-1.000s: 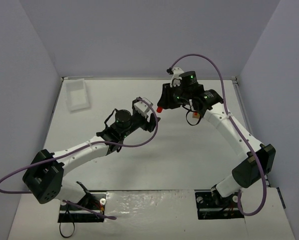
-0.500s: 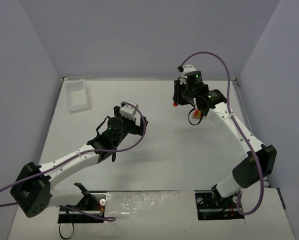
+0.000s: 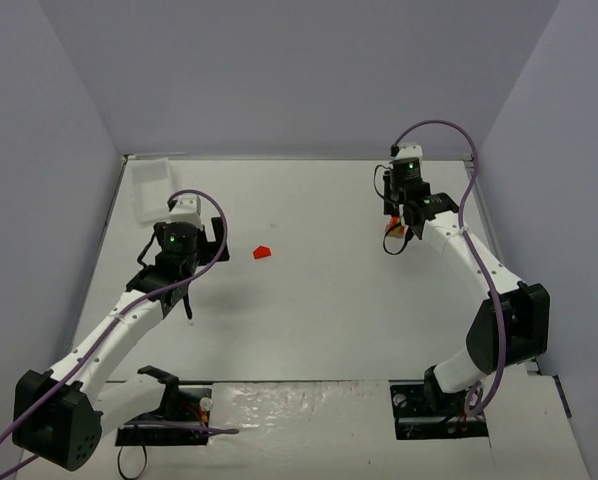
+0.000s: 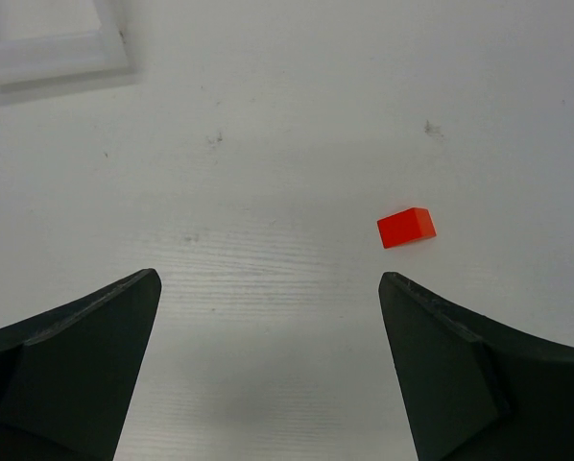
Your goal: Build the wood block tower
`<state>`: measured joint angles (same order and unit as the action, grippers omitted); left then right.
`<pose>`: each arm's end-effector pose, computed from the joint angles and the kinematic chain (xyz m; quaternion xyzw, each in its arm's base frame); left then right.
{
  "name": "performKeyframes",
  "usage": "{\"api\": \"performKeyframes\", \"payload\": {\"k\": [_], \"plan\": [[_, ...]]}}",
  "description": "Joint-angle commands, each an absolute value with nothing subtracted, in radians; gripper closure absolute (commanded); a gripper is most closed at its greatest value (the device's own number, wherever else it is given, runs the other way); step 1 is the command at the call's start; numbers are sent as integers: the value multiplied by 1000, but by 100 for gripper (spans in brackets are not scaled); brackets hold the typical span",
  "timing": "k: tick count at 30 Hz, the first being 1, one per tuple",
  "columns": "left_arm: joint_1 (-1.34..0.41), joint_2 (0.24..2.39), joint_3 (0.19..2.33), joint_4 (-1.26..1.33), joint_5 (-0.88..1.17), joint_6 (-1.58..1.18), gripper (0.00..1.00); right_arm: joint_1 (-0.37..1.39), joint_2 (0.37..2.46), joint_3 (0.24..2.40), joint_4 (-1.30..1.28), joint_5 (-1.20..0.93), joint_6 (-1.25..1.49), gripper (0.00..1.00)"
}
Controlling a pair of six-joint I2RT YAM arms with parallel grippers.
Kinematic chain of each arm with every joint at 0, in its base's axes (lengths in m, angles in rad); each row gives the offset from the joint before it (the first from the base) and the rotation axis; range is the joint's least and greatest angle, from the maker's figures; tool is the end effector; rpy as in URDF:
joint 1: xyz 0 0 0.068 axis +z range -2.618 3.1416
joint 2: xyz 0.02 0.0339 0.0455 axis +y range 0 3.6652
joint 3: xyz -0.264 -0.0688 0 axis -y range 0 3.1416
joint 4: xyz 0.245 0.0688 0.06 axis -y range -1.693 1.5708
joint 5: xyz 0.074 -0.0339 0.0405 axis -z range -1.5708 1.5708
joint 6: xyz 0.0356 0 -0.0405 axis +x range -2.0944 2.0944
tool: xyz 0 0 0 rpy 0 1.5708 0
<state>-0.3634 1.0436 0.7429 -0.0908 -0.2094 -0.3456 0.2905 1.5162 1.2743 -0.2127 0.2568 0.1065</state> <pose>0.2265 -0.0782 0.2849 -0.0508 0.8271 -0.1105 0.5488 0.3430 0.0931 0.3291 -0.0098 0.8440 -0.0029 0.5363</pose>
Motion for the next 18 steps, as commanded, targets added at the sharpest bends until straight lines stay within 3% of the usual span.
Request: {"api": "performKeyframes", "payload": {"k": [1, 18], "plan": [[-351, 1047, 762, -82, -183, -324, 3, 246, 1486, 1236, -63, 305, 128, 100], [-351, 1042, 769, -77, -168, -220, 3, 134, 1617, 1252, -16, 114, 178, 100]]}}
